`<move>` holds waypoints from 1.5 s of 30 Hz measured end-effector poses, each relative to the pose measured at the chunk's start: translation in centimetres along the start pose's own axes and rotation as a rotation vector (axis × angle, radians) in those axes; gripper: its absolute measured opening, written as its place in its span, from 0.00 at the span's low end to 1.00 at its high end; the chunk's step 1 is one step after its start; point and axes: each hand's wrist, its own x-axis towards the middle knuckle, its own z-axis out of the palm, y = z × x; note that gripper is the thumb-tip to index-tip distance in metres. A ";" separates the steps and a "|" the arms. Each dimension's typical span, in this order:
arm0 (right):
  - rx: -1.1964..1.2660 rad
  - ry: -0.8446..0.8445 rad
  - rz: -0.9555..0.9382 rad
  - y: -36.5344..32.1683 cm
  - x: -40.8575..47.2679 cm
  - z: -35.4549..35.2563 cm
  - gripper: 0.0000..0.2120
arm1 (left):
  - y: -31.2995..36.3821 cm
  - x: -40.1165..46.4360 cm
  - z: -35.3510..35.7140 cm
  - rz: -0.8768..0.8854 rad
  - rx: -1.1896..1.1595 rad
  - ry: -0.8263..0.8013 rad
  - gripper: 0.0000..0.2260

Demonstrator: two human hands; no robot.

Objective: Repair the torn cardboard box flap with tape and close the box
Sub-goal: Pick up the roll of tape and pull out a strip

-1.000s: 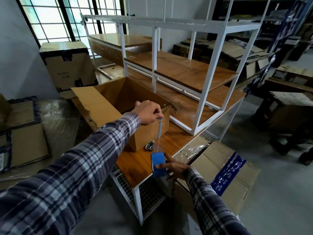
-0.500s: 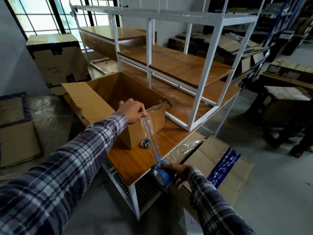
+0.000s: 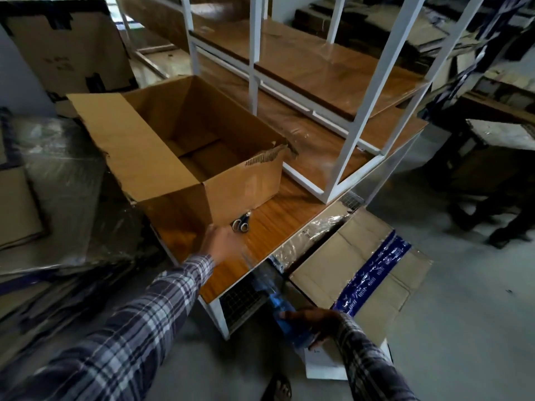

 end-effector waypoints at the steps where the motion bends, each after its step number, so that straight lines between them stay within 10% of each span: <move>1: -0.011 0.003 0.012 0.4 0.9 -0.4 0.56 | -0.5 0.2 1.0 -0.006 -0.016 0.002 0.11; 9: 0.003 0.023 0.012 0.0 0.8 -1.6 0.29 | -3.6 2.2 6.4 0.026 -0.037 0.090 0.07; 15: -0.008 0.041 -0.004 0.9 2.8 -1.2 0.54 | -3.4 2.2 7.7 0.014 0.130 0.236 0.06; 19: 0.011 0.070 -0.011 1.4 3.1 -0.5 0.55 | -2.7 2.0 7.2 -0.244 0.128 0.216 0.33; 25: -0.018 0.107 -0.056 1.5 2.7 -0.2 0.43 | -3.1 2.4 8.4 -0.394 0.090 0.131 0.27; 32: 0.000 0.138 -0.090 2.0 2.6 -0.7 0.63 | -2.7 2.4 7.9 -0.439 0.064 0.171 0.24; 35: -0.059 0.144 -0.141 1.9 2.5 -1.0 0.51 | -3.0 2.9 8.5 -0.466 -0.037 0.220 0.17; 45: -0.119 0.122 -0.247 0.8 1.3 -1.5 0.38 | -0.2 6.4 8.7 -0.056 0.061 0.317 0.12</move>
